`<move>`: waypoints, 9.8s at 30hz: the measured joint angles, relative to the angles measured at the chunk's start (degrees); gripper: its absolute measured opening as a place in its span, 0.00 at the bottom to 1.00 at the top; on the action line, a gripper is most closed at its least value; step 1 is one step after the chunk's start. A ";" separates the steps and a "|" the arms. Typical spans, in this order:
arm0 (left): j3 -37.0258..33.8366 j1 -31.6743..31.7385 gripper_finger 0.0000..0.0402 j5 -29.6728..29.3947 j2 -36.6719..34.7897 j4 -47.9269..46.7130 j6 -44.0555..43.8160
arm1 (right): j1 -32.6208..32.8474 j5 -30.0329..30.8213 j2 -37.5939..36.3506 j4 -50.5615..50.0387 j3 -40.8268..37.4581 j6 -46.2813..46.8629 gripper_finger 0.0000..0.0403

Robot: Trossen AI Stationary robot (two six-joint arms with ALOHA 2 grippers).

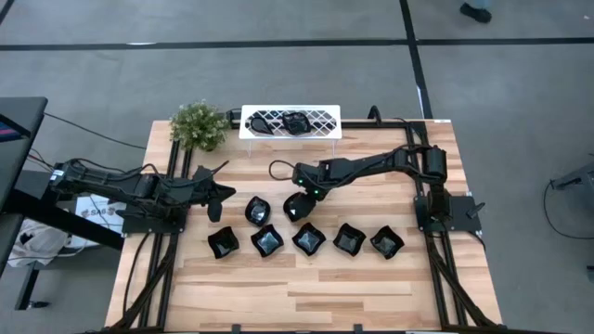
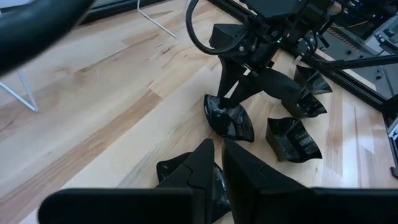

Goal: Pick & Place Mini shaped plates
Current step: Stack the black leaf shaped plate on top of the black leaf shaped plate on the shelf

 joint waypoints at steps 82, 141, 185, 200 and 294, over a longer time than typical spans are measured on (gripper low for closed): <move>0.02 0.02 0.08 -0.02 0.02 1.08 0.14 | -7.01 3.34 -10.13 -34.49 40.90 -29.87 0.00; 0.04 0.04 0.08 -0.02 0.04 10.12 0.16 | -31.29 -22.33 9.01 -33.57 60.11 -90.53 0.00; 0.04 0.03 0.08 -0.02 0.04 10.56 0.60 | -30.80 -16.53 10.71 -35.38 60.11 -90.48 0.05; 0.04 0.04 0.08 -0.02 0.02 10.56 0.60 | -30.34 -16.49 9.72 -33.23 60.09 -86.70 0.07; 26.82 13.88 0.08 28.44 40.96 -18.41 5.17 | 0.17 7.86 -100.93 18.25 -54.25 -6.18 0.00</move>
